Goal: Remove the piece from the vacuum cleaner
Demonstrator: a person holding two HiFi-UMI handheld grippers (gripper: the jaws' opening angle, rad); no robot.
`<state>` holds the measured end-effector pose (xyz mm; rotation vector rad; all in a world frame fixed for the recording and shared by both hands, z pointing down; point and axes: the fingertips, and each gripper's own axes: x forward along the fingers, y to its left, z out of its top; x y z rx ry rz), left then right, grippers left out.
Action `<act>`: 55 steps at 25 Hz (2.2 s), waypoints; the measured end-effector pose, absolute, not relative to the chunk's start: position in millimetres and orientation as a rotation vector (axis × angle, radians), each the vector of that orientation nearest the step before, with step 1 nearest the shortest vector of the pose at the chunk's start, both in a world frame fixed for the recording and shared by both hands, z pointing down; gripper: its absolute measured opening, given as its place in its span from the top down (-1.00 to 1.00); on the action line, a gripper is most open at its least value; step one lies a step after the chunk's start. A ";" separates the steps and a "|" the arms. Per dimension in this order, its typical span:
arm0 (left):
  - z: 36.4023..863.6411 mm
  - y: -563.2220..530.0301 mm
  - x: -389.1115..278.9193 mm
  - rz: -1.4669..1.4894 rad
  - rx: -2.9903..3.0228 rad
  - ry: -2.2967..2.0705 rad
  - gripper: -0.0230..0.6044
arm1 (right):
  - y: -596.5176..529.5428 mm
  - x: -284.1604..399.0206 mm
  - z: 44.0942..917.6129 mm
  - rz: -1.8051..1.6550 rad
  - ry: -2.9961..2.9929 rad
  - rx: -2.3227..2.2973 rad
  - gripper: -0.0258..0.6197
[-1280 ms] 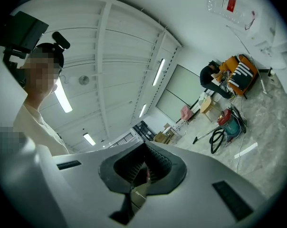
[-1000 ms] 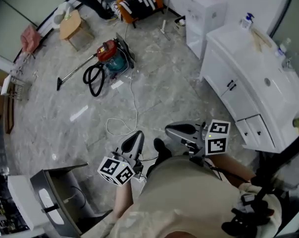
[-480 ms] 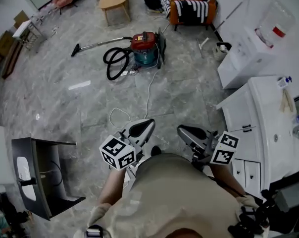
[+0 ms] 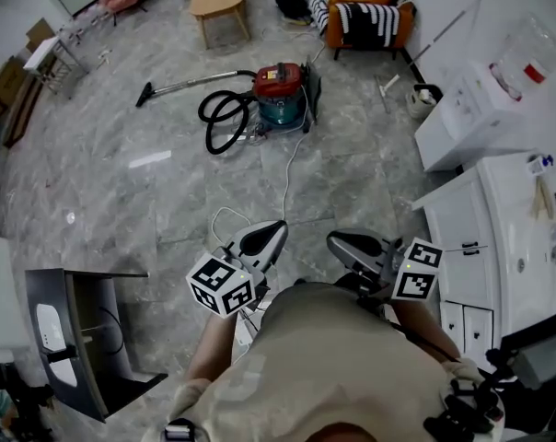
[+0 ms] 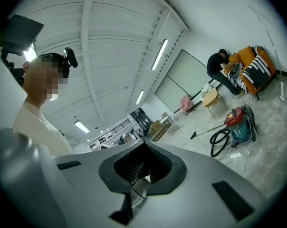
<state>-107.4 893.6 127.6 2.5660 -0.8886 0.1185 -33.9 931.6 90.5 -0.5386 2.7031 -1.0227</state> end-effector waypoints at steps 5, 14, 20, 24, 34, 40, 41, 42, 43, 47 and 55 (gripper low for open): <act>139.2 870.0 -109.0 0.176 2.548 -0.962 0.92 | 909.1 -36.1 94.5 -1.042 2.704 -0.529 0.92; 139.1 810.0 -80.6 0.244 2.518 -1.099 0.94 | 836.8 -8.0 97.6 -1.098 2.668 -0.418 0.92; 131.2 756.6 -30.4 0.348 2.524 -1.135 0.95 | 774.6 34.9 95.7 -1.143 2.634 -0.318 0.92; 131.9 725.8 0.5 0.384 2.498 -1.174 0.95 | 740.7 61.3 101.7 -1.160 2.647 -0.264 0.92; 138.9 653.8 47.6 0.464 2.427 -1.325 0.95 | 669.4 117.9 114.1 -1.118 2.737 -0.191 0.92; 137.4 634.0 45.6 0.455 2.399 -1.302 0.95 | 651.0 116.6 124.4 -1.168 2.732 -0.177 0.92; 136.5 629.6 42.9 0.447 2.398 -1.302 0.95 | 645.8 117.0 126.4 -1.167 2.732 -0.206 0.92; 135.9 625.0 39.5 0.445 2.401 -1.305 0.95 | 640.3 117.5 127.8 -1.162 2.734 -0.240 0.92; 135.9 620.4 35.5 0.448 2.406 -1.309 0.95 | 635.1 117.8 128.4 -1.151 2.738 -0.274 0.92; 136.5 596.7 20.8 0.406 2.424 -1.285 0.95 | 616.5 114.3 126.2 -1.099 2.765 -0.370 0.92; 116.7 549.1 -18.1 0.284 2.548 -1.089 0.95 | 576.4 75.5 109.8 -1.014 2.775 -0.589 0.92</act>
